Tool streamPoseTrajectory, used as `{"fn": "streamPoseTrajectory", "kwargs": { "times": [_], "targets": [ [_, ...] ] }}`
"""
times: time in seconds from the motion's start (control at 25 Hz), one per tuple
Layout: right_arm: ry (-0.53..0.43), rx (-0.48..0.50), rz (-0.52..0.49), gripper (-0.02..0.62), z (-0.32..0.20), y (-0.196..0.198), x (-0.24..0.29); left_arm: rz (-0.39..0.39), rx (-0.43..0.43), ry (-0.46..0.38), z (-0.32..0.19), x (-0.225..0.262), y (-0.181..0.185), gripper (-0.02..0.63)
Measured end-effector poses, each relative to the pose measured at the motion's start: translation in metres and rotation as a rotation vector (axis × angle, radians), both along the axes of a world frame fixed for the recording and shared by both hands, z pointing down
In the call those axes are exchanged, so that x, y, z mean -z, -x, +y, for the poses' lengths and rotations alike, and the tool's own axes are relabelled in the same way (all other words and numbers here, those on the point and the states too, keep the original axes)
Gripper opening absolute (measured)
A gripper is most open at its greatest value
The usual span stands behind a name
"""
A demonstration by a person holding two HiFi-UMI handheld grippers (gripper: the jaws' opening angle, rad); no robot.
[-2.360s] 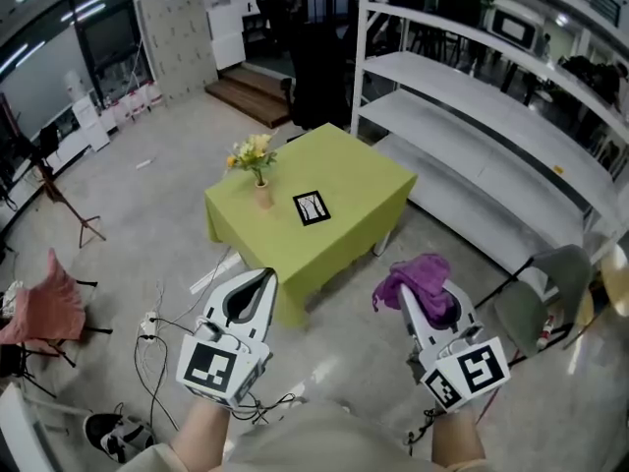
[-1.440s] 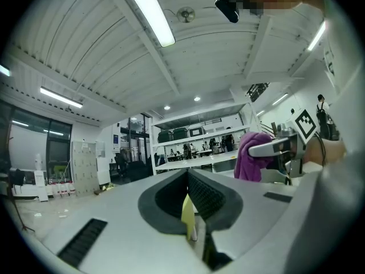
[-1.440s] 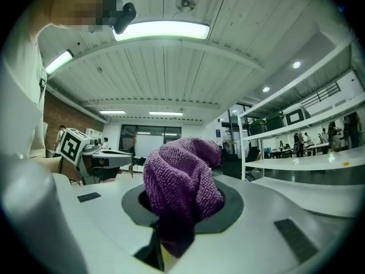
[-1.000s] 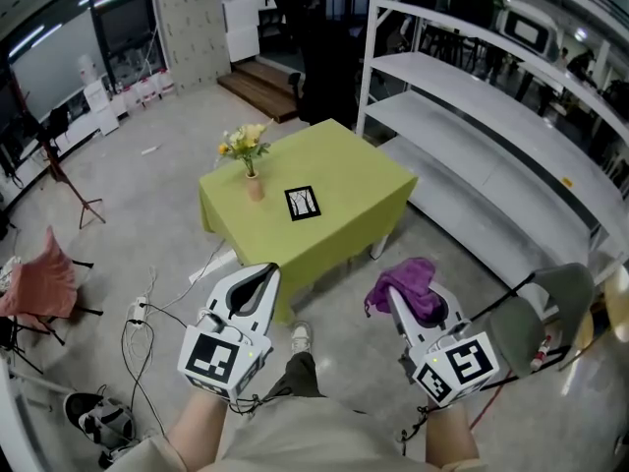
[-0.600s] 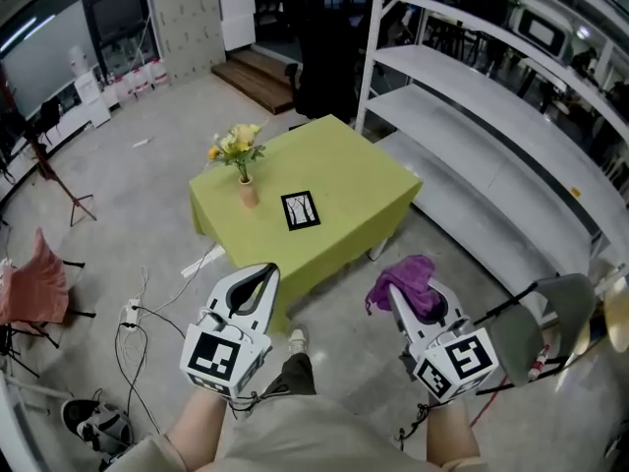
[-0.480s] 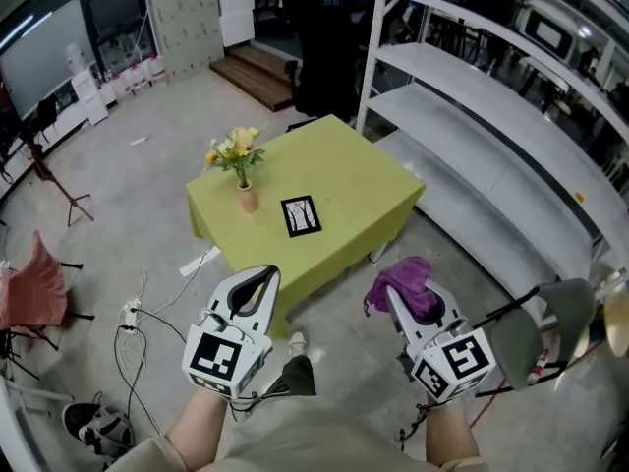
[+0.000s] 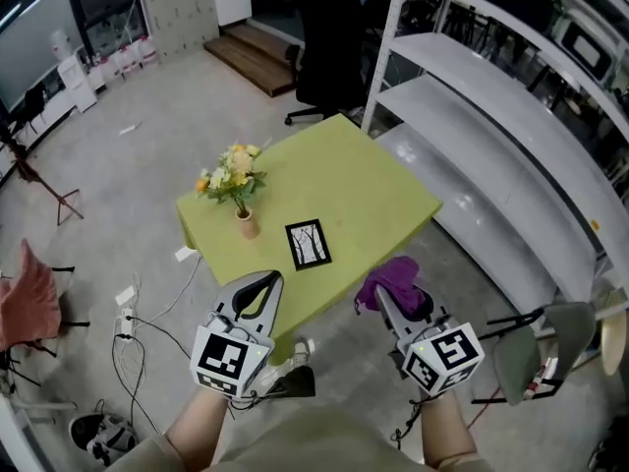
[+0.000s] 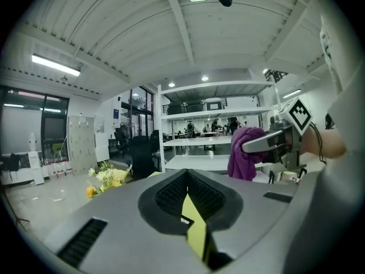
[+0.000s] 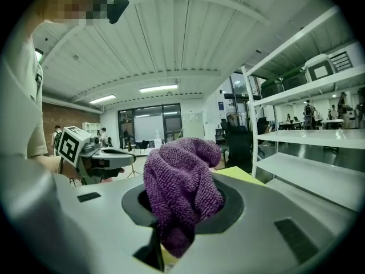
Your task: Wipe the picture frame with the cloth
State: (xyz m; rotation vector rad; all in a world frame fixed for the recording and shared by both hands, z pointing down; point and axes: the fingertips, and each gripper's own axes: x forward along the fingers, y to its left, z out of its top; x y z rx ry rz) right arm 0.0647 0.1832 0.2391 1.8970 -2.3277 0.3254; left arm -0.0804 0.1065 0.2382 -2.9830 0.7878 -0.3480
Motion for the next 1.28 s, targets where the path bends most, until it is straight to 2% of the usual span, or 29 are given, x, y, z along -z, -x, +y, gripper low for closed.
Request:
{"fn": "streamPoseTrajectory", "kwargs": {
  "times": [0.4, 0.64, 0.88, 1.28],
  "targets": [
    [0.100, -0.005, -0.099, 0.106, -0.134, -0.026, -0.054, -0.053, 0.009, 0.092, -0.106, -0.052, -0.020, 0.008],
    [0.156, 0.031, -0.086, 0.107, -0.189, -0.031, -0.083, -0.089, 0.022, 0.165, -0.138, -0.094, -0.035, 0.008],
    [0.233, 0.158, -0.033, 0.107, -0.231, -0.028, -0.121, -0.153, 0.061, 0.245, -0.153, -0.144, -0.050, 0.008],
    [0.338, 0.453, 0.020, 0.107, -0.286, -0.013, -0.179, -0.209, 0.221, 0.380, -0.176, -0.217, -0.066, 0.008]
  ]
}}
